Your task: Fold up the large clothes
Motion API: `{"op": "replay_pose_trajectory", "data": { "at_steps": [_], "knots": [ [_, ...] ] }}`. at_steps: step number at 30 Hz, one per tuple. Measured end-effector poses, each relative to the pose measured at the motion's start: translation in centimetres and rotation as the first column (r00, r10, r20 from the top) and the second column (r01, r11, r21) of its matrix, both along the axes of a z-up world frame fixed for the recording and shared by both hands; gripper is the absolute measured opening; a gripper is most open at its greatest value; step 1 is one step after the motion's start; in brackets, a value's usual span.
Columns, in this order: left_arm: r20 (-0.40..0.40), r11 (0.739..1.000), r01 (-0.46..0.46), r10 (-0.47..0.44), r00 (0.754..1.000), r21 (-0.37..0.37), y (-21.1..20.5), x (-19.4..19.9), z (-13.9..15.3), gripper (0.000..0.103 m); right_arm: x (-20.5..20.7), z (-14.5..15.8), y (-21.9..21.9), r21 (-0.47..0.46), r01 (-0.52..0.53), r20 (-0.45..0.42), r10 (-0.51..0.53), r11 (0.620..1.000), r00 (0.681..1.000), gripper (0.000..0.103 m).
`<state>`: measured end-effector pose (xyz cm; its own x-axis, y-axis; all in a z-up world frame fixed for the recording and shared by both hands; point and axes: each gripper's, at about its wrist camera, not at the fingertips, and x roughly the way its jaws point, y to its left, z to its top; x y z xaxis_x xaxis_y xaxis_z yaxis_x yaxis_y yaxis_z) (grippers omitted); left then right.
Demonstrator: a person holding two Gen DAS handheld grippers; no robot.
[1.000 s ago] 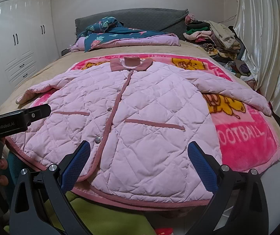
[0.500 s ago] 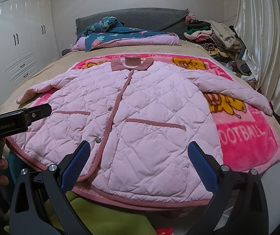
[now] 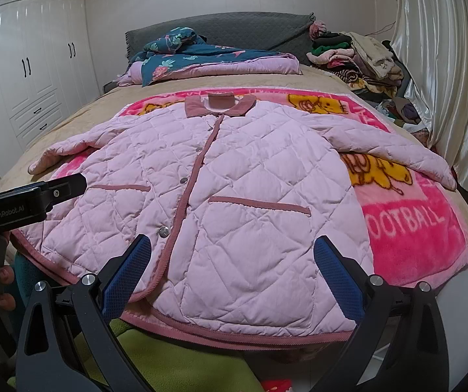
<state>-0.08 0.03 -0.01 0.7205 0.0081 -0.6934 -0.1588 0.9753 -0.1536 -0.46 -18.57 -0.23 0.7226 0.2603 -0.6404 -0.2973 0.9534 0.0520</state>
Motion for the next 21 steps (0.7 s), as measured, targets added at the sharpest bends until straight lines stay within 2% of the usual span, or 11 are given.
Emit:
{"op": "replay_pose_trajectory", "data": {
  "at_steps": [21],
  "knots": [
    [0.006, 1.000, -0.012, 0.012, 1.000, 0.005, 0.0, 1.2, 0.7, 0.095, 0.2, -0.1, 0.5, 0.005, 0.005, -0.002, -0.005, 1.000, 1.000, 0.099]
  ]
}}
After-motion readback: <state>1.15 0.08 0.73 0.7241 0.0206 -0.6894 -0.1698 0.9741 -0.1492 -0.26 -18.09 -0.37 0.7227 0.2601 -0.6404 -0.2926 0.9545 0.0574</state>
